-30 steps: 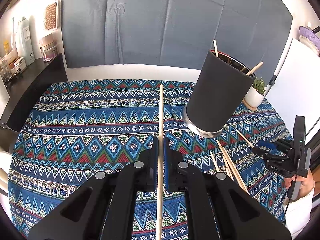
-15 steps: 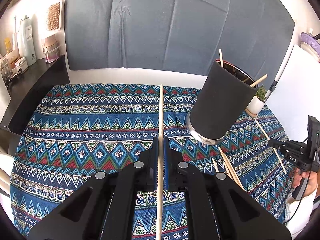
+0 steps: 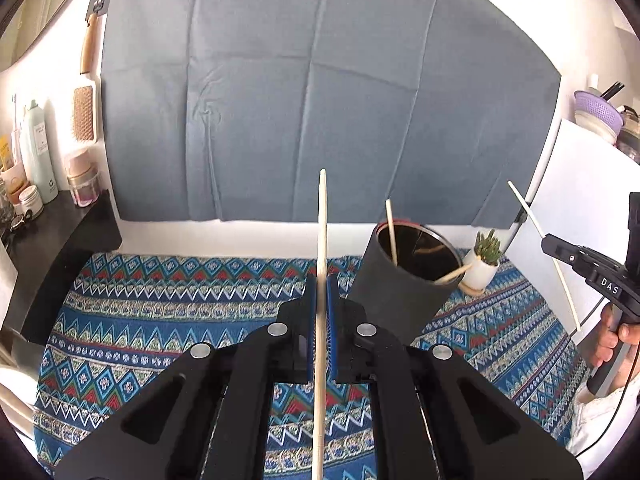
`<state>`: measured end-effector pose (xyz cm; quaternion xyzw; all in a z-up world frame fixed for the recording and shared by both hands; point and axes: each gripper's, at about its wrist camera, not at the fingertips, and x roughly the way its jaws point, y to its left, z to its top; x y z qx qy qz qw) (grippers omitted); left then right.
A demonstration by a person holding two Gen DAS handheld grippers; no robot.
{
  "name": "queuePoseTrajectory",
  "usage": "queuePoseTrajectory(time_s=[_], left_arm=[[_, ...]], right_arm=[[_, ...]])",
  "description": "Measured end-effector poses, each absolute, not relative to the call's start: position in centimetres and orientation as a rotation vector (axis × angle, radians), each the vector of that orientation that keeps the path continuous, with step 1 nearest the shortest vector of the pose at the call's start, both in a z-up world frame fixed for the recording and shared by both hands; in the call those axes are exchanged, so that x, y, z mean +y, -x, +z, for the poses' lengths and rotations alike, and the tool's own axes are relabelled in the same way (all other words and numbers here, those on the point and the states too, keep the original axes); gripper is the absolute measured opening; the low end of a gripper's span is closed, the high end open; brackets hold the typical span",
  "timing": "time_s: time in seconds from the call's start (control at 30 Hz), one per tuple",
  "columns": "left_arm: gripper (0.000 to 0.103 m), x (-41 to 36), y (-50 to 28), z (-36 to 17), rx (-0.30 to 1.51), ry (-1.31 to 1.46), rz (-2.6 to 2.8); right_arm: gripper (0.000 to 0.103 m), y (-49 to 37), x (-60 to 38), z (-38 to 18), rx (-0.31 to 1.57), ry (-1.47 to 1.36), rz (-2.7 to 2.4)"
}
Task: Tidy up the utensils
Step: 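Lift both held sticks and carry them above the black cup, then open both tools to drop the sticks into the black cup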
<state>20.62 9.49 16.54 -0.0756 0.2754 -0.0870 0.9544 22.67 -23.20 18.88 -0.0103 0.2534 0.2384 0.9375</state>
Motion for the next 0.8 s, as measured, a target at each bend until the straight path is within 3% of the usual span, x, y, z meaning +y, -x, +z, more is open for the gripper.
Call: queuePoseTrajectory(time_s=[0.5,0.8], left_arm=[[0.005,5.1,-25.4,20.7,0.259,0.188,-0.375],[0.005,1.2,-28.4,18.4,0.169,0.145,-0.488]], right_arm=[[0.005,-28.7,-19.3,20.5,0.241,-0.253,0.686],[0.005,-31.2,-17.7,18.2,0.177,-0.329,0.769]])
